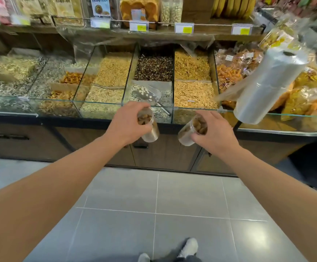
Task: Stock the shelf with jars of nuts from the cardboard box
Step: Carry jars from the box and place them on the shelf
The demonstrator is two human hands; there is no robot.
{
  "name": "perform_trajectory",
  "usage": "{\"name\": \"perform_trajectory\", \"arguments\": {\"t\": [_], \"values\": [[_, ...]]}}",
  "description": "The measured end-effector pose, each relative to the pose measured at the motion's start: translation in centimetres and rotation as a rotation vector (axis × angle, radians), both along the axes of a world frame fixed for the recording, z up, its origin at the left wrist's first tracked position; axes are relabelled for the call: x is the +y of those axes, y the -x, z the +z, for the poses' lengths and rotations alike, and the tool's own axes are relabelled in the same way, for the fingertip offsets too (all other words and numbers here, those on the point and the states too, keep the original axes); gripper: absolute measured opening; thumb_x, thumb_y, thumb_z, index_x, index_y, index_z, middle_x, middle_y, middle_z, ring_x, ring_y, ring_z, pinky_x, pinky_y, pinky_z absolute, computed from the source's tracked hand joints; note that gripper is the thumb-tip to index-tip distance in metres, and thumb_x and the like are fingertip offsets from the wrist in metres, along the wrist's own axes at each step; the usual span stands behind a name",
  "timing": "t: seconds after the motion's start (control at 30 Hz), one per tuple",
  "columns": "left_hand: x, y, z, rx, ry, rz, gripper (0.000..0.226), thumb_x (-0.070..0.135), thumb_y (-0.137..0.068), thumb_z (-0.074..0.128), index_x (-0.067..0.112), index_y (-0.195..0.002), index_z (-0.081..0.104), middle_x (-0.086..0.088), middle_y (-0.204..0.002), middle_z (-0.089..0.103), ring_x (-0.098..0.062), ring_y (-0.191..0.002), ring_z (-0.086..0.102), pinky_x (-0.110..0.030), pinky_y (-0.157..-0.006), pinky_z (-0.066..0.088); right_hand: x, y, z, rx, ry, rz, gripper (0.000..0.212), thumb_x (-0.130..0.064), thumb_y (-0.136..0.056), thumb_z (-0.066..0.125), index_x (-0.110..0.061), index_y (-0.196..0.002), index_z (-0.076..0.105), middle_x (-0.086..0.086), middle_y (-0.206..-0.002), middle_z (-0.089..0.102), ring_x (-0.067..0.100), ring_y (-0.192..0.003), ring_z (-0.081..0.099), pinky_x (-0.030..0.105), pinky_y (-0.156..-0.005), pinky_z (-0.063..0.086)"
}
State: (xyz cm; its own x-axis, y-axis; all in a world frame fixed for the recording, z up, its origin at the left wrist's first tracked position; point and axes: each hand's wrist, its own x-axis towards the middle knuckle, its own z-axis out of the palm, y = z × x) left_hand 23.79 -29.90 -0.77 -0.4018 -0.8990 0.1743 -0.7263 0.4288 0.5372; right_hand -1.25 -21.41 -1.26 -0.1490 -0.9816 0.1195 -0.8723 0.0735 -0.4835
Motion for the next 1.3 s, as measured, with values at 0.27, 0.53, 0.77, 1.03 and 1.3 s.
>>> {"name": "perform_trajectory", "arguments": {"t": [0.27, 0.53, 0.77, 1.03, 1.3], "values": [[-9.6, 2.3, 2.2, -0.020, 0.122, 0.011, 0.055, 0.028, -0.078, 0.071, 0.021, -0.131, 0.059, -0.001, -0.122, 0.061, -0.016, -0.109, 0.053, -0.029, -0.093, 0.041, -13.0, 2.3, 1.4, -0.011, 0.052, 0.055, 0.070, -0.035, -0.076, 0.074, -0.023, -0.139, 0.048, 0.003, -0.135, 0.050, 0.024, -0.117, 0.054, 0.033, -0.098, 0.044], [-19.3, 7.0, 4.2, -0.068, 0.157, 0.073, 0.055, 0.036, -0.079, 0.069, 0.026, -0.131, 0.057, 0.004, -0.123, 0.059, -0.010, -0.108, 0.052, -0.024, -0.090, 0.039, -24.6, 7.0, 4.9, -0.013, 0.114, 0.095, 0.062, -0.032, -0.076, 0.075, -0.021, -0.132, 0.051, 0.002, -0.123, 0.051, 0.018, -0.104, 0.053, 0.026, -0.088, 0.042], [-29.0, 10.7, 4.0, -0.046, 0.132, 0.061, 0.056, 0.043, -0.075, 0.068, 0.033, -0.129, 0.057, 0.007, -0.120, 0.059, -0.006, -0.099, 0.052, -0.024, -0.086, 0.043, -33.0, 9.8, 5.8, 0.002, 0.124, 0.066, 0.057, -0.033, -0.077, 0.076, -0.021, -0.128, 0.055, 0.000, -0.120, 0.051, 0.013, -0.098, 0.049, 0.023, -0.084, 0.038], [-41.8, 13.3, 5.0, 0.063, 0.115, -0.022, 0.054, 0.038, -0.074, 0.073, 0.033, -0.126, 0.060, 0.011, -0.116, 0.056, -0.005, -0.103, 0.052, -0.019, -0.086, 0.036, -42.4, 11.9, 6.2, 0.020, 0.083, -0.075, 0.065, -0.035, -0.075, 0.074, -0.025, -0.133, 0.049, -0.002, -0.121, 0.050, 0.018, -0.102, 0.054, 0.034, -0.088, 0.050], [-51.3, 16.8, 6.6, 0.070, 0.124, -0.162, 0.052, 0.038, -0.076, 0.073, 0.030, -0.126, 0.061, 0.005, -0.115, 0.059, -0.008, -0.101, 0.053, -0.022, -0.086, 0.039, -49.4, 14.0, 8.6, 0.040, 0.145, -0.180, 0.063, -0.037, -0.074, 0.074, -0.024, -0.131, 0.052, -0.006, -0.113, 0.050, 0.015, -0.103, 0.052, 0.028, -0.086, 0.042]]}}
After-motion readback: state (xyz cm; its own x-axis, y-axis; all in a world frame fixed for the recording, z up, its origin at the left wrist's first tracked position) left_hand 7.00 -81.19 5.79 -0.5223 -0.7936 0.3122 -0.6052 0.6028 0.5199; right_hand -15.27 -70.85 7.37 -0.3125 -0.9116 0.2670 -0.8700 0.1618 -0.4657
